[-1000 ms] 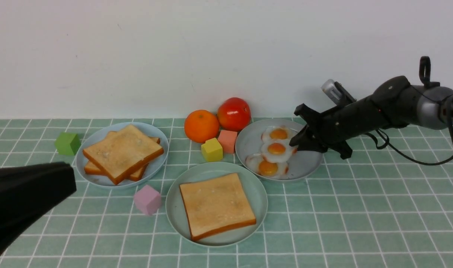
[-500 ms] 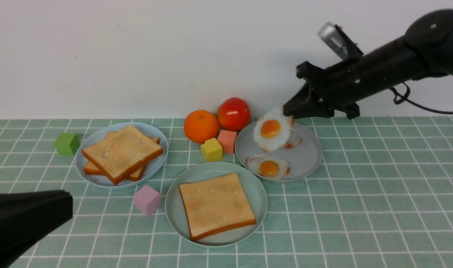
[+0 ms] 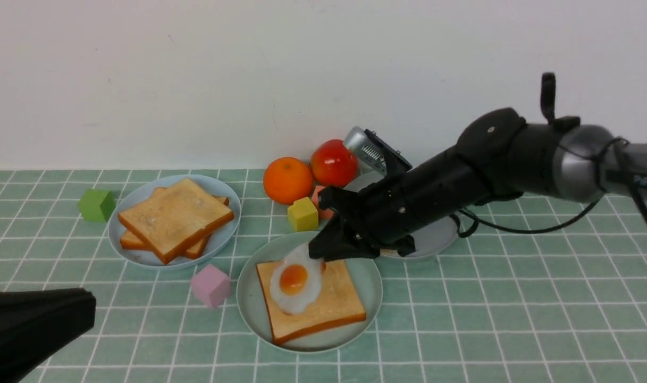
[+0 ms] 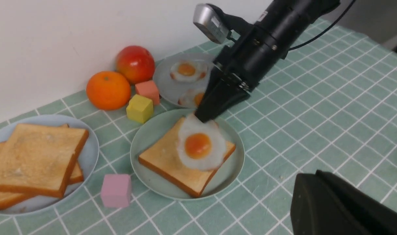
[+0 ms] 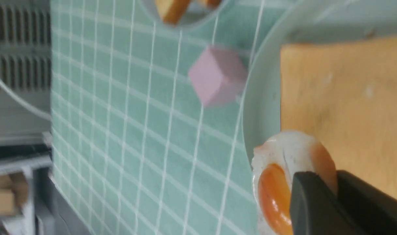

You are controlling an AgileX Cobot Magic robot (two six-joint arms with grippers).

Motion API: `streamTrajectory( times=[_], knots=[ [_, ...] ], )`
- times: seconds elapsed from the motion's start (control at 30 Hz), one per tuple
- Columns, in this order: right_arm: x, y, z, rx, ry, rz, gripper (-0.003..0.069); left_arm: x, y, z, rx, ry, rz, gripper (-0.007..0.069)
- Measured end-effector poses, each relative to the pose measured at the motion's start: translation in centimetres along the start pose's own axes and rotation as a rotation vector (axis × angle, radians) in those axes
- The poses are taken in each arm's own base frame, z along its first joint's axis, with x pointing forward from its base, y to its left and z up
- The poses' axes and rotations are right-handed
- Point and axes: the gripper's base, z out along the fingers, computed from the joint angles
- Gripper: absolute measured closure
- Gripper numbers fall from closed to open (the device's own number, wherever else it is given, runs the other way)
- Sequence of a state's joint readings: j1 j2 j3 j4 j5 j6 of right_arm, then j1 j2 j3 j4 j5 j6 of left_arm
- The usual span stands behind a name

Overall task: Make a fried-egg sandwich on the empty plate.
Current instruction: Use the right arm to place the fried egg on the slice of bread in the middle

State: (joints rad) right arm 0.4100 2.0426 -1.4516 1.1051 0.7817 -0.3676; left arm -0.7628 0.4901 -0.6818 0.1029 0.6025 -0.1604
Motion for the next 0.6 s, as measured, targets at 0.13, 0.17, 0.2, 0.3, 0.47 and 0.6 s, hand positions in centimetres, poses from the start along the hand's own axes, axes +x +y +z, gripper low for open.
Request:
streamTrajectory(
  times=[0.13,0.17,0.2,0.3,0.47,0.6],
  knots=[
    [-0.3,-1.6,1.6,0.006,-0.020,0.042,0.0582,0.1,0.0,0.0,-0.001,0.008,0.000,0.0630],
    [-0.3,-1.6,1.7,0.008,-0.023,0.043,0.0582,0.1,0.0,0.0,-0.001,0.008,0.000,0.0630],
    [-0.4,-2.0,1.9,0.018,-0.034,0.051,0.0582,0.1,0.0,0.0,-0.002,0.011,0.000,0.0629],
    [-0.6,-2.6,2.1,0.030,-0.045,0.062,0.0579,0.1,0.0,0.0,-0.002,0.015,0.000,0.0627],
    [-0.8,-2.9,1.9,0.032,-0.051,0.069,0.0472,0.2,0.0,0.0,-0.003,0.020,-0.001,0.0623],
    [-0.8,-3.0,1.8,0.031,-0.044,0.068,0.0285,0.2,-0.1,0.0,0.006,0.024,-0.014,0.0617]
  ],
)
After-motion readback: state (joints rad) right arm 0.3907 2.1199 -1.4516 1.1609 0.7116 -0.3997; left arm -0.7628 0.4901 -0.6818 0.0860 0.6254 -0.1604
